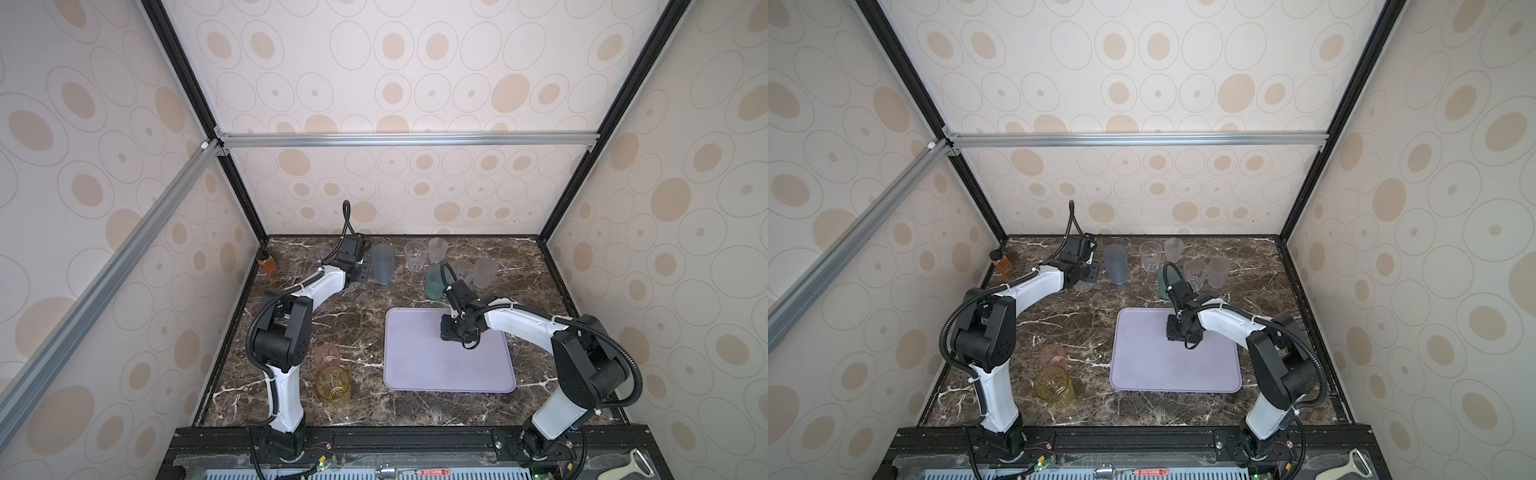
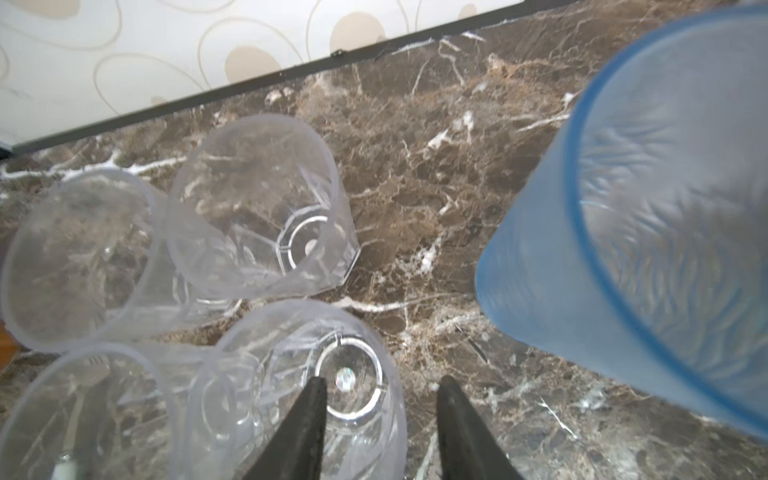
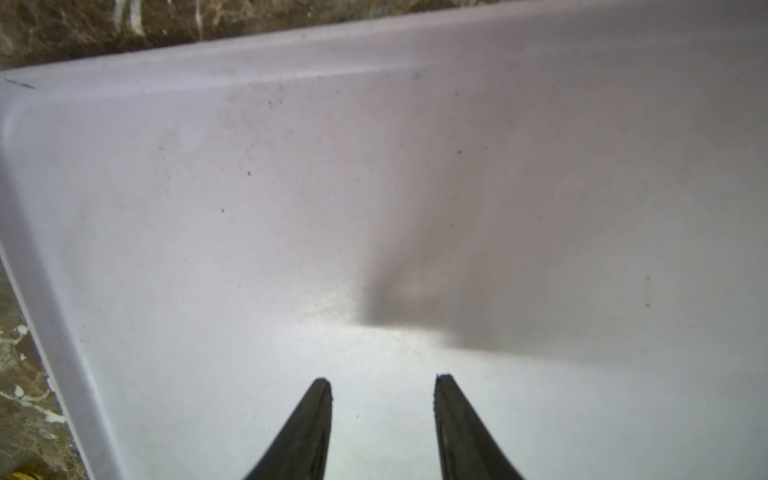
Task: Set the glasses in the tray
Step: 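Grasp a clear faceted glass from the cluster with the left gripper, then set the clear glass upside down on the tray with the left gripper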
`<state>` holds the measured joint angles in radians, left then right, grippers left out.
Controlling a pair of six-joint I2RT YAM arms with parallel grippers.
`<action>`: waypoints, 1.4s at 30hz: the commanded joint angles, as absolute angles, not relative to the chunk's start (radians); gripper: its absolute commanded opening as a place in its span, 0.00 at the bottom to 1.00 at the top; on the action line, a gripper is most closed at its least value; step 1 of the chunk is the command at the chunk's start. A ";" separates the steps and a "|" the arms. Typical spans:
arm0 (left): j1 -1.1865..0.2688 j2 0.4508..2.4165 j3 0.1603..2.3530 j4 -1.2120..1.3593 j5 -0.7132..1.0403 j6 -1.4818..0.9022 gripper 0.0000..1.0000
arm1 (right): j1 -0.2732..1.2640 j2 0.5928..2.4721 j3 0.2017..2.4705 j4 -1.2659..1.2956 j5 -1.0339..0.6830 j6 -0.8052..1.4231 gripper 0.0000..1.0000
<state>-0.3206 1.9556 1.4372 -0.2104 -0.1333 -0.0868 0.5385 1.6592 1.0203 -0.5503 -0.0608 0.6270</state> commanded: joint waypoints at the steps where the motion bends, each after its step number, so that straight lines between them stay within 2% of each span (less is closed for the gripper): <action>1: -0.318 1.988 1.484 -0.250 -0.147 -0.036 0.38 | 0.545 1.645 1.022 -0.554 -0.060 0.625 0.43; 8: -0.318 2.004 1.485 -0.262 -0.145 -0.031 0.29 | 0.547 1.650 1.024 -0.551 -0.061 0.623 0.43; 23: -0.317 1.974 1.530 -0.347 -0.102 -0.073 0.01 | 0.548 1.635 1.014 -0.549 -0.055 0.631 0.40; 32: -0.333 1.734 1.431 -0.437 -0.075 -0.155 0.00 | 0.550 1.623 1.019 -0.550 -0.048 0.635 0.39; 37: -0.398 1.600 1.347 -0.529 -0.073 -0.158 0.00 | 0.556 1.613 1.035 -0.559 -0.045 0.640 0.38; 42: -0.536 1.508 1.263 -0.585 0.017 -0.192 0.00 | 0.558 1.571 1.036 -0.568 -0.004 0.644 0.36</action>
